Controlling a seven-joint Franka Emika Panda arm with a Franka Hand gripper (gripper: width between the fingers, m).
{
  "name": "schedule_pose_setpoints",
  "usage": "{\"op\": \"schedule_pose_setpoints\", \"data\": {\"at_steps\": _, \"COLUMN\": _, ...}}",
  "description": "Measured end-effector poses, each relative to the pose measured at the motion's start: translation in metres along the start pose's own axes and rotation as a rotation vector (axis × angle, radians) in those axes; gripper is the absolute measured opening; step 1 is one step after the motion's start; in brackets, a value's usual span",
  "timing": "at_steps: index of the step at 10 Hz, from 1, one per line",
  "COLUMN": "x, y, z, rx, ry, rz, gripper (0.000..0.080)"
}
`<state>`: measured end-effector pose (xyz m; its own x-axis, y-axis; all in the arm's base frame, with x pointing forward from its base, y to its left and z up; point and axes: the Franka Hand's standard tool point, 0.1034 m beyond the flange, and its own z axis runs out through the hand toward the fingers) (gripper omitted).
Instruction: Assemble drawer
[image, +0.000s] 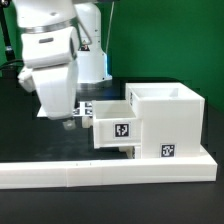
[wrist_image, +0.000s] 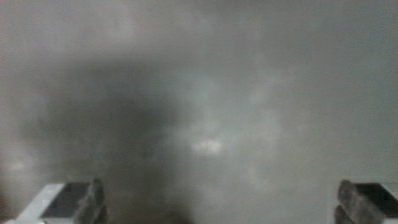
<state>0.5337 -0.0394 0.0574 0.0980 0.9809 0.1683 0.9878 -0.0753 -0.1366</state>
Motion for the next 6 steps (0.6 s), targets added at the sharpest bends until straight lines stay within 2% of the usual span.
{"op": "schedule_pose_setpoints", "data": {"at_steps": 6, "x": 0.051, "y": 0.004, "z": 0.002, "rx": 0.001, "ry": 0.016, "rz": 0.146, "gripper": 0.0649}}
